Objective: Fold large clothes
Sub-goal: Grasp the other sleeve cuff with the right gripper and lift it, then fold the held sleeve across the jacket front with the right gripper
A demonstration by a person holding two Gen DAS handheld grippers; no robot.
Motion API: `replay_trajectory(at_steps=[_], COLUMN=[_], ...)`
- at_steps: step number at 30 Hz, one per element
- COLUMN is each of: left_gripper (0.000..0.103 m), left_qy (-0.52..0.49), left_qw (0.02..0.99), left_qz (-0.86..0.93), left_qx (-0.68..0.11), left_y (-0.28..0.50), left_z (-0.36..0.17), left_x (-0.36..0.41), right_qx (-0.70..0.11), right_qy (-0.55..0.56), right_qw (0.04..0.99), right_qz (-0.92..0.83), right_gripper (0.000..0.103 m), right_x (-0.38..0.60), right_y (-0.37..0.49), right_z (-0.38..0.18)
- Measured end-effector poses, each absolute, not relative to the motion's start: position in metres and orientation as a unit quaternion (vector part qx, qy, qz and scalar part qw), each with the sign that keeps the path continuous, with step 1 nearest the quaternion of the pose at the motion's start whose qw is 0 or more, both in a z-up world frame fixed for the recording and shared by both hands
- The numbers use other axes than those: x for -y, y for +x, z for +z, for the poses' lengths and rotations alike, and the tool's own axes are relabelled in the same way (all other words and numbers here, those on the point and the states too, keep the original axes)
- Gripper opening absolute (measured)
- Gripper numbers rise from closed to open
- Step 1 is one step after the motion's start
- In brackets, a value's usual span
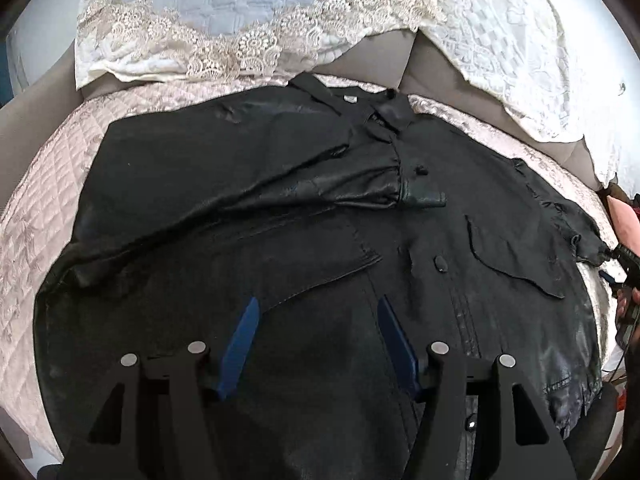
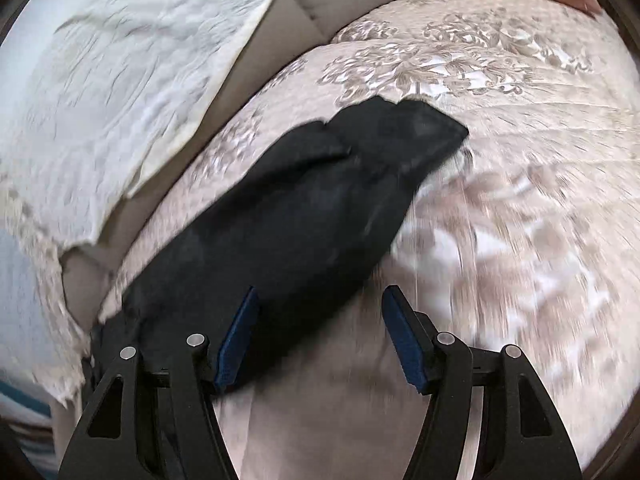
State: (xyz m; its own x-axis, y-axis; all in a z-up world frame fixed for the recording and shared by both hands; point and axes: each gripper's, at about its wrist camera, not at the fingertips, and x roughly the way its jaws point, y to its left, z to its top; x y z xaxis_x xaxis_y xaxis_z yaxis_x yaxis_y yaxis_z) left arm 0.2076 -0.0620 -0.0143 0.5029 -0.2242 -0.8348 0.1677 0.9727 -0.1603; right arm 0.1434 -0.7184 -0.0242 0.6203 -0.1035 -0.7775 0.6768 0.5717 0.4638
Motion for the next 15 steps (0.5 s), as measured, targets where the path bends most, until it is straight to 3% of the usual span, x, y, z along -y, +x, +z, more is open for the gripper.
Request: replay_trajectory(at_steps=[5,6,7,8,9,15], left_gripper=[0.064,0.064,0.064,0.064,0.064,0.064], left_qy=[-0.031,-0.033,-0.035,-0.037,-0.038,-0.046], left_qw=[0.863,0.862,0.862,0.862,0.863,0.867], left_qz=[-0.11,-0.11,-0.11,-0.11,-0.11,-0.113], left_qx=[-0.493,-0.493,-0.493,-0.493,-0.492,-0.483], left_y=[0.21,0.21,0.21,0.21,0.21,0.204], left_z=[-0.021,-0.022,-0.022,-0.022,-0.022,-0.015], left_x=[0.067,0.067,0.067,0.066,0.066,0.057], right_qx=[-0.35,-0.349,-0.352,-0.36,-0.356,-0.314], right_qy=[0.419,0.425,0.422,0.418,0.423,0.341], right_qw=[0.795,0.79,0.787,0.784,0.787,0.868], right_qz=[-0.263,-0.271,-0.28,-0.285,-0.275,-0.178], right_gripper=[0.065,0.061,0.035,0.018,0.009,0.005], right_x=[0.751,0.756,0.76,0.763,0.765,0.701], right_y=[0.158,0.161,0.158,0.162,0.165,0.19], right_z=[-0.03,-0.03,-0.027,-0.024,-0.021,0.066])
